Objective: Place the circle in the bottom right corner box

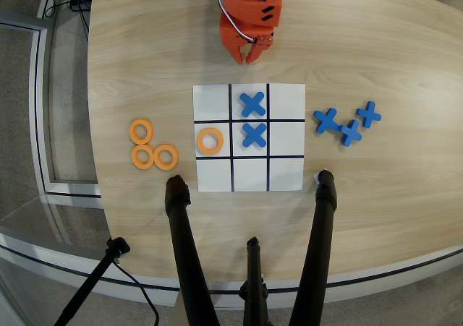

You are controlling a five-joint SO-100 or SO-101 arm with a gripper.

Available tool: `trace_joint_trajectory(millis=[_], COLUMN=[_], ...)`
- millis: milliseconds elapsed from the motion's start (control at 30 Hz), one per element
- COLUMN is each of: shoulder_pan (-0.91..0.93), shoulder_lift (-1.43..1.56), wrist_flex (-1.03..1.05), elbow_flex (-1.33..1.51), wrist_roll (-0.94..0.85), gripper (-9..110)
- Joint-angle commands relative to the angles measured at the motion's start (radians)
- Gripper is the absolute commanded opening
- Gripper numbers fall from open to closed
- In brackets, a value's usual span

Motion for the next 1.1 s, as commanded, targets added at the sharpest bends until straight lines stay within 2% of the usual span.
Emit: trace_joint_trajectory(millis=[0, 300, 600, 833, 867, 1067], shoulder_pan=[-0.026, -0.028, -0.012, 0.089, 0.104, 0.183], shoulder_lift=[-0.176, -0.112, -0.169, -0.525, -0.591, -0.979], wrist_flex=[-0.002, -0.020, 0.008, 0.091, 0.092, -0.040], elbow_flex=[-0.160, -0.110, -0.183, -0.583, -0.643, -0.940], wrist_roll=[0.021, 0.015, 0.018, 0.049, 0.049, 0.072], gripper=[0, 3, 6, 6, 12, 13])
